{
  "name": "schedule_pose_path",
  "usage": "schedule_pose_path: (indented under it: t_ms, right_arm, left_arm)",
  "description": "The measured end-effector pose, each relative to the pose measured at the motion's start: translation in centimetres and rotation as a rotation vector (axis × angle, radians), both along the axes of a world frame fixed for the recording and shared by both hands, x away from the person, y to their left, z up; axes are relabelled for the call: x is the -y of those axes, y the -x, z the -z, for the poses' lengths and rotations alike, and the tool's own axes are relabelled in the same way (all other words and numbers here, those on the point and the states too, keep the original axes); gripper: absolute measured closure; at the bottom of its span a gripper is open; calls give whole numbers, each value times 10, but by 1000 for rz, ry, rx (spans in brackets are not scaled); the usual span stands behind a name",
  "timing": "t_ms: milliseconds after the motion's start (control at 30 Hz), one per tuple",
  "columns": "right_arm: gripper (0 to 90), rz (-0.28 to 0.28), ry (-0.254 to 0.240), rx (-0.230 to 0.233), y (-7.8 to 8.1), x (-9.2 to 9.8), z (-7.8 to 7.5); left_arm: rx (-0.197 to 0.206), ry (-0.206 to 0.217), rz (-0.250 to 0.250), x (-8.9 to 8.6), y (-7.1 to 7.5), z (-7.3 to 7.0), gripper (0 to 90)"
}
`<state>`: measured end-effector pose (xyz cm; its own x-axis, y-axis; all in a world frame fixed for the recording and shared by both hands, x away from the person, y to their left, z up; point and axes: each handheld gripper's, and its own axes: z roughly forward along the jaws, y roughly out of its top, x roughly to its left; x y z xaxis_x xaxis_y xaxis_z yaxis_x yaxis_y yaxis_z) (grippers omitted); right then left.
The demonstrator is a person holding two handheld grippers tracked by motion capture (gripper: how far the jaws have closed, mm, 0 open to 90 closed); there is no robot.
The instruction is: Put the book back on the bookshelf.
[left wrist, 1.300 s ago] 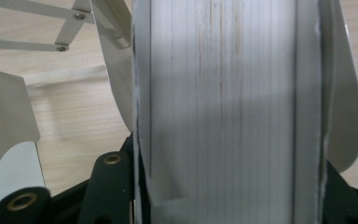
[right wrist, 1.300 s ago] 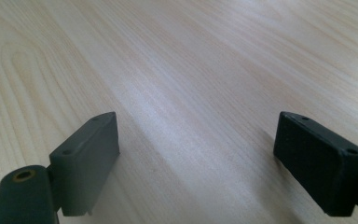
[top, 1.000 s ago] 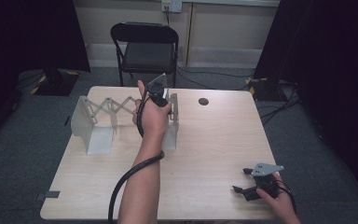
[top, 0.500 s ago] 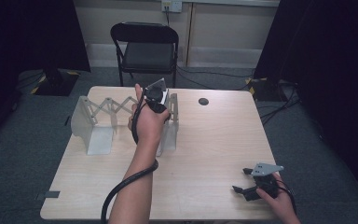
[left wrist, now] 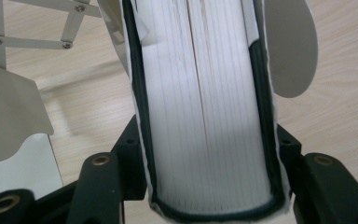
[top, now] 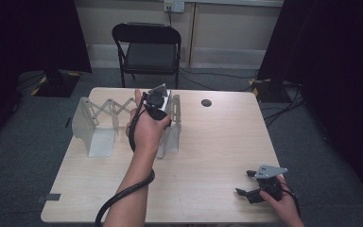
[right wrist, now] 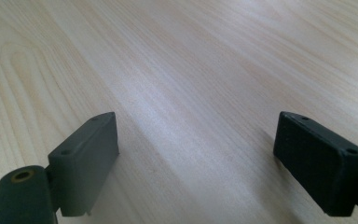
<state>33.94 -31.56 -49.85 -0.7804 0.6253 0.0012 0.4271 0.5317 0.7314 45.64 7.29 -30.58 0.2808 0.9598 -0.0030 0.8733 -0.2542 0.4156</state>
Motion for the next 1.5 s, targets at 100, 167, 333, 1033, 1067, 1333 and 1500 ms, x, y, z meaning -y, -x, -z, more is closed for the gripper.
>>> schedule_pose_path:
  t_ms: [100,167,333,1033,1067,1333,1500]
  right_arm:
    - [134,0,0,0,0,0,0]
    - [134,0,0,0,0,0,0]
    - [133,0,1,0,0,0,0]
    - [133,1,0,0,0,0,0]
    - [133,1,0,0,0,0,0]
    - [133,1,1,0,0,0,0]
    - [133,1,0,0,0,0,0]
  left_arm:
    - [3,-16,22,1,4,1,453]
    - [7,-18,23,1,5,1,445]
    - [10,-23,21,1,6,3,476]
    - [-43,-36,-62,26,-1,-3,508]
    - [-46,-34,-65,26,-1,-3,507]
    - [-45,11,-60,16,2,-1,486]
    - [-28,26,-34,11,7,-6,475]
